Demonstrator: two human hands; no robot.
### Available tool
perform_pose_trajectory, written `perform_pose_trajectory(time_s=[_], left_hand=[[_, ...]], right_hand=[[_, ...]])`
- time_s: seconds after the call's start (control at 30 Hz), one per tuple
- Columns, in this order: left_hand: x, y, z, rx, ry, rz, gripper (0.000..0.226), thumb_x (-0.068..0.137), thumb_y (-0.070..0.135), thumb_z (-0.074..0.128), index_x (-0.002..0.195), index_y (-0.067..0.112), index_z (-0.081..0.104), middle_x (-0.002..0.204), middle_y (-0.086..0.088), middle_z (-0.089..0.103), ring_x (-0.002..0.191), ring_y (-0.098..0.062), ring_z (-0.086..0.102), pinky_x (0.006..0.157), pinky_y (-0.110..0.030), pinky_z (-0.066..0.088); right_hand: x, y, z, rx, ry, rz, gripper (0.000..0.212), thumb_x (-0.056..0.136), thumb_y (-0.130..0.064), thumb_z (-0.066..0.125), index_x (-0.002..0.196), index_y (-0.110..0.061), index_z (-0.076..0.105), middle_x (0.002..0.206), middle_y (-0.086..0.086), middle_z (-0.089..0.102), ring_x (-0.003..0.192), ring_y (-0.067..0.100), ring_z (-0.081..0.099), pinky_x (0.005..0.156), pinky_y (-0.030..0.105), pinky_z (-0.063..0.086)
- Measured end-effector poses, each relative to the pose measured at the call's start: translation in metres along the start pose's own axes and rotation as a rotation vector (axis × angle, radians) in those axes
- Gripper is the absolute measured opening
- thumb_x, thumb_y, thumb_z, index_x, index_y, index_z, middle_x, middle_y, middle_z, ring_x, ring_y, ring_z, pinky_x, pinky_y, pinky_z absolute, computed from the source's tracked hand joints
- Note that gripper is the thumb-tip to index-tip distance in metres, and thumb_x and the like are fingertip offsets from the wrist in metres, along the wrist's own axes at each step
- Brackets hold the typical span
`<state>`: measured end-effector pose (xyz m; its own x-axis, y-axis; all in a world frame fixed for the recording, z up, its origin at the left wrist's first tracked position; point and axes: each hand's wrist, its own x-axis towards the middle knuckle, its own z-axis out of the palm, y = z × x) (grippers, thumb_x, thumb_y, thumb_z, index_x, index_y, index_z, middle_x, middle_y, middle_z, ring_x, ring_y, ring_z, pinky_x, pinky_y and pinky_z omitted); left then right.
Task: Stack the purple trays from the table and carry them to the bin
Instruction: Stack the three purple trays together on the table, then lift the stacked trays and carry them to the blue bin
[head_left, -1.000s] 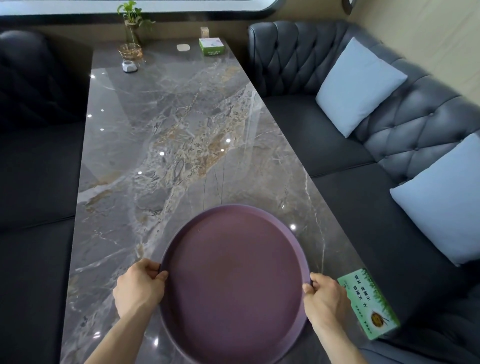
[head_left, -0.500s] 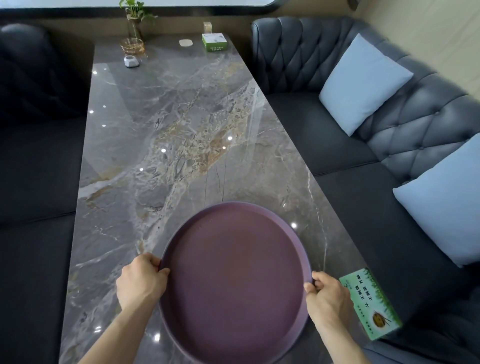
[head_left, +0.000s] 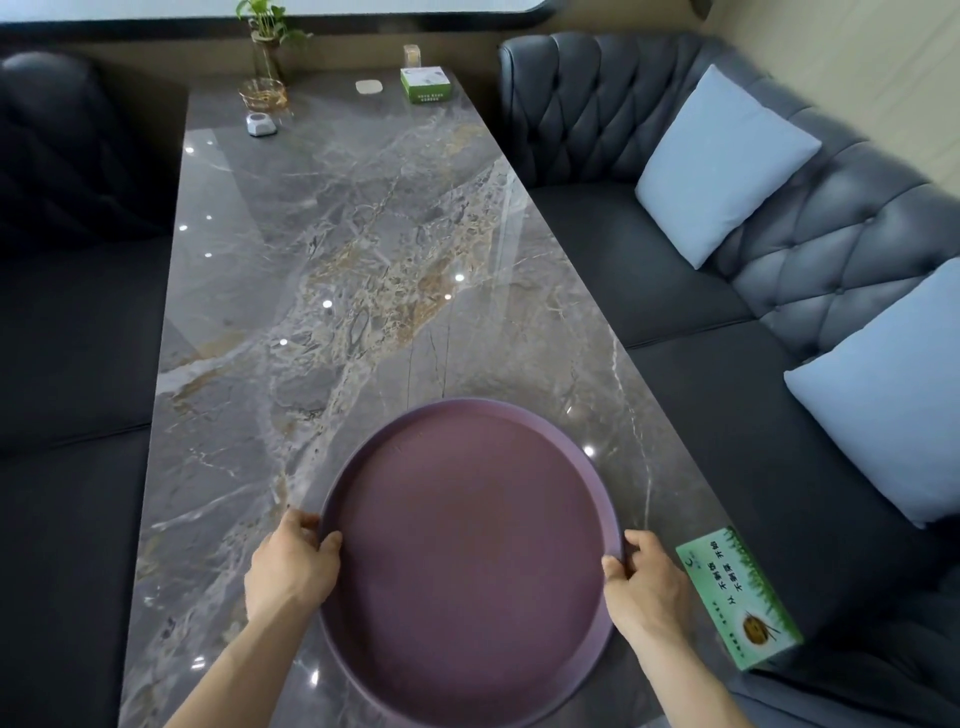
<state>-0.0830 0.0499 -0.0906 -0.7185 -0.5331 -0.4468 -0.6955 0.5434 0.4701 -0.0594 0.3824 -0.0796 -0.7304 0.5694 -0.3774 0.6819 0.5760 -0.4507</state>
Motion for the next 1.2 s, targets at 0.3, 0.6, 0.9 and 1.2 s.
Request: perform_pose_trajectory(time_s=[0.3, 0.6, 0.9, 1.2], left_hand=[[-0.006, 0.011, 0.002, -0.212, -0.027, -0.192, 0.056, 0.076, 0.053, 0.072, 0.114, 0.015, 0.06, 0.107, -0.004, 0.068, 0.101, -0.032, 0.063, 0.086, -0.041, 0.048], [-0.024, 0.023, -0.064, -0.601, 0.055, -0.137, 0.04, 0.085, 0.037, 0.067, 0.115, 0.023, 0.044, 0.108, -0.011, 0.066, 0.095, -0.034, 0.064, 0.089, -0.048, 0.052], [-0.053, 0.071, -0.225, -0.788, 0.247, 0.148, 0.064, 0.084, 0.024, 0.07, 0.141, 0.035, 0.043, 0.124, 0.008, 0.059, 0.113, -0.02, 0.06, 0.1, -0.042, 0.048], [-0.091, 0.105, -0.341, -0.895, 0.357, 0.267, 0.068, 0.073, 0.027, 0.075, 0.136, 0.035, 0.05, 0.116, 0.003, 0.066, 0.105, -0.024, 0.065, 0.095, -0.045, 0.054]], right_hand=[[-0.004, -0.011, 0.007, 0.138, -0.038, 0.077, 0.058, 0.079, -0.049, 0.071, 0.121, -0.013, 0.056, 0.122, 0.009, 0.062, 0.112, 0.031, 0.058, 0.088, 0.041, 0.046], [-0.013, -0.113, -0.033, 0.297, -0.1, -0.207, 0.056, 0.079, -0.04, 0.075, 0.125, -0.021, 0.05, 0.115, 0.001, 0.058, 0.099, 0.023, 0.057, 0.087, 0.039, 0.049], [-0.083, -0.249, -0.111, 0.403, -0.09, -0.474, 0.075, 0.077, -0.048, 0.074, 0.138, -0.017, 0.042, 0.135, 0.007, 0.055, 0.119, 0.029, 0.056, 0.094, 0.039, 0.047], [-0.154, -0.322, -0.2, 0.543, -0.038, -0.668, 0.078, 0.08, -0.043, 0.073, 0.144, -0.015, 0.038, 0.147, 0.009, 0.045, 0.132, 0.03, 0.046, 0.106, 0.044, 0.041]])
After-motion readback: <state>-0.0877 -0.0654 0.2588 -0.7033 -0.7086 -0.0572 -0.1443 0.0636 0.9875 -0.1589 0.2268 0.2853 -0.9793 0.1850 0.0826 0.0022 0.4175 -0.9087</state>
